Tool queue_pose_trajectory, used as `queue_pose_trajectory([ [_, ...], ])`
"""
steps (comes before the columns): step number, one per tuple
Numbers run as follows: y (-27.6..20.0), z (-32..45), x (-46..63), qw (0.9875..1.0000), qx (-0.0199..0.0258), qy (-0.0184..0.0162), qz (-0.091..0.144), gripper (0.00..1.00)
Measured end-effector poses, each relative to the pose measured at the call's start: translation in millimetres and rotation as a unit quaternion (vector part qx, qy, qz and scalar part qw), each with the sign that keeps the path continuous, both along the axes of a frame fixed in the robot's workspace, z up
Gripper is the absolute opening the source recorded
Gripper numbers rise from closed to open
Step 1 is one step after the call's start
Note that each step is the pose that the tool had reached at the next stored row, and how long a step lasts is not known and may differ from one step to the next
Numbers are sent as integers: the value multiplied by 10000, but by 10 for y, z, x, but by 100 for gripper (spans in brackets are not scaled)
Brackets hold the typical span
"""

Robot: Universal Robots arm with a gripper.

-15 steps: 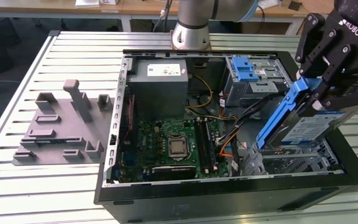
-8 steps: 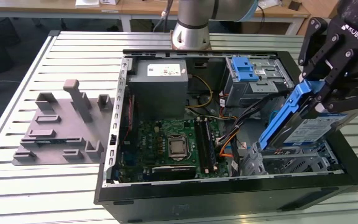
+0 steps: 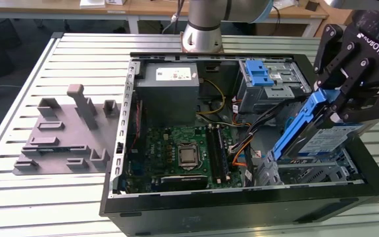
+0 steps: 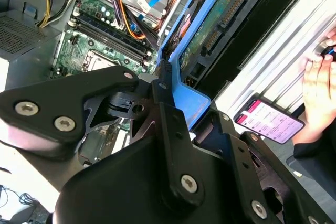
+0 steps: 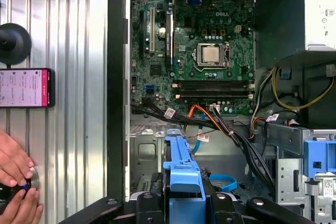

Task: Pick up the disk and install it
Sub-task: 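Insert the disk into the insertion slot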

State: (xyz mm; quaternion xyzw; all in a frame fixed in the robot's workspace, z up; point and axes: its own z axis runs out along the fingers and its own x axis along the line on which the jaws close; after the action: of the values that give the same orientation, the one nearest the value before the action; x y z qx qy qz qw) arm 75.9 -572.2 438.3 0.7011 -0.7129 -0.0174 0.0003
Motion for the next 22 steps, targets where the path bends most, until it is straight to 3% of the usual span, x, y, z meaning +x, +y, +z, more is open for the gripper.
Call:
queue_pose_trajectory([
  [4, 0, -28, 4, 10000, 20, 0, 0, 36],
  [22, -23, -188, 7, 10000, 31, 0, 0, 36],
])
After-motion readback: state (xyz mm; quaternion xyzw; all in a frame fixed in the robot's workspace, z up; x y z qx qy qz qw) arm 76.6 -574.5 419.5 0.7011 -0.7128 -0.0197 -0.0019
